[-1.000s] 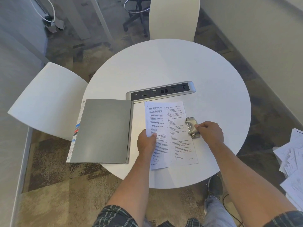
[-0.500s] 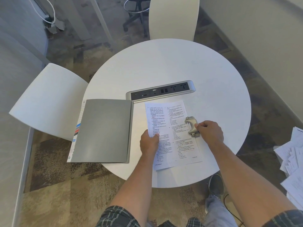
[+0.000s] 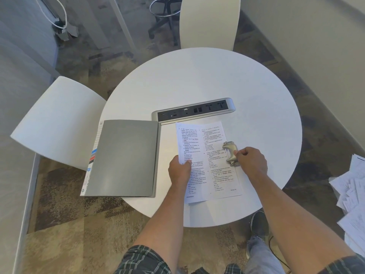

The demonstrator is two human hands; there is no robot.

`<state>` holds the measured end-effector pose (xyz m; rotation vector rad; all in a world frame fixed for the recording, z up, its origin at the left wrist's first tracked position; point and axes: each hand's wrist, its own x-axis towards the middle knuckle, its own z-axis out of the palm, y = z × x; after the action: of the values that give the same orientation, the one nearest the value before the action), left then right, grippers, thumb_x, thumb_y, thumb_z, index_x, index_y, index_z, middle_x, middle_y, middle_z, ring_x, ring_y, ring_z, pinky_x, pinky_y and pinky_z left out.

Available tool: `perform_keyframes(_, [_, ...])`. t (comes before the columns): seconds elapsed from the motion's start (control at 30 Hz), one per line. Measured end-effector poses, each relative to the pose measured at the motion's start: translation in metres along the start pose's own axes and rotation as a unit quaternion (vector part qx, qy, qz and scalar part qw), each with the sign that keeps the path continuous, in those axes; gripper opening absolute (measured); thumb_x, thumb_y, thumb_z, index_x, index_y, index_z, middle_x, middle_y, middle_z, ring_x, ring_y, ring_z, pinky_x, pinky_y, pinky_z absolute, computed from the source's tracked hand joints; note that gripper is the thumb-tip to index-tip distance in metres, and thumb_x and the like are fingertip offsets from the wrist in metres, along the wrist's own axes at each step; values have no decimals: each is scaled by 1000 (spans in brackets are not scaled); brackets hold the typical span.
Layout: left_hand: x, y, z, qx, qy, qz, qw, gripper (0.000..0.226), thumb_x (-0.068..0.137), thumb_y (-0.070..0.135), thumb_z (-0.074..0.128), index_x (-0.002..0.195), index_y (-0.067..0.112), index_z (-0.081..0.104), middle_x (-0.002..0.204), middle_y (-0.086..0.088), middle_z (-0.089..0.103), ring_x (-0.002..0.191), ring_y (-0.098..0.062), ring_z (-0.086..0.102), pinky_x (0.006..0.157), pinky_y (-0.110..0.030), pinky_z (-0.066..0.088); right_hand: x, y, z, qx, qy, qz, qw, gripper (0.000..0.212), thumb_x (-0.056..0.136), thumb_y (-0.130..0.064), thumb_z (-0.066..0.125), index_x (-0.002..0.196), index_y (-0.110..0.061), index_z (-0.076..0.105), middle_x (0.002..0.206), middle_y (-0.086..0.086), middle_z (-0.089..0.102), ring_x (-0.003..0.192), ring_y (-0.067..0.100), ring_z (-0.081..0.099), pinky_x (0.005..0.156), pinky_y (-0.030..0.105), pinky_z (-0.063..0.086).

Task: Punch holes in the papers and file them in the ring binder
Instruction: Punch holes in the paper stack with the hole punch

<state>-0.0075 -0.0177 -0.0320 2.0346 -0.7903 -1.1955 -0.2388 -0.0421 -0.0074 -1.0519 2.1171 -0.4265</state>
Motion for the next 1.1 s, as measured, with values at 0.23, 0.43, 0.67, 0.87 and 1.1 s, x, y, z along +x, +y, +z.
perform_keyframes(0.23, [4,0,0,37,-12,4,999,13,95,22,67,108,19,67,102,4,73,84,-16,70,59,-25,49,7,-4,-7,-29,-24,5,999,23,89,-39,70,78,-18,70,77,-1,69,68,20,60,58,28,41])
perform_keyframes(0.43, [7,-2,-2,50,-18,10,999,14,95,25,68,108,20,66,102,3,73,86,-17,71,62,-26,50,12,-26,-16,-170,-29,5,985,23,81,-41,71,85,-18,71,79,0,67,75,25,64,66,28,42])
perform_keyframes(0.67, [10,-7,-6,63,-36,23,997,17,94,30,69,108,21,66,102,5,74,87,-17,71,65,-28,51,20,-23,-26,-190,-53,-7,980,43,76,-58,75,78,-16,73,75,-3,73,74,21,69,65,26,42])
perform_keyframes(0.87, [15,-11,-14,55,-62,39,996,18,92,30,74,108,22,68,98,11,73,84,-9,70,69,-28,53,24,-27,-33,-221,-73,9,972,50,78,-66,73,72,-17,75,57,-7,71,65,16,71,67,25,45])
perform_keyframes(1.1, [17,-14,-14,62,-58,54,995,23,90,33,77,109,22,69,103,7,76,91,-18,74,79,-35,59,32,-34,-30,-265,-85,-8,960,42,82,-61,72,77,-19,72,61,-8,74,66,11,67,62,24,38])
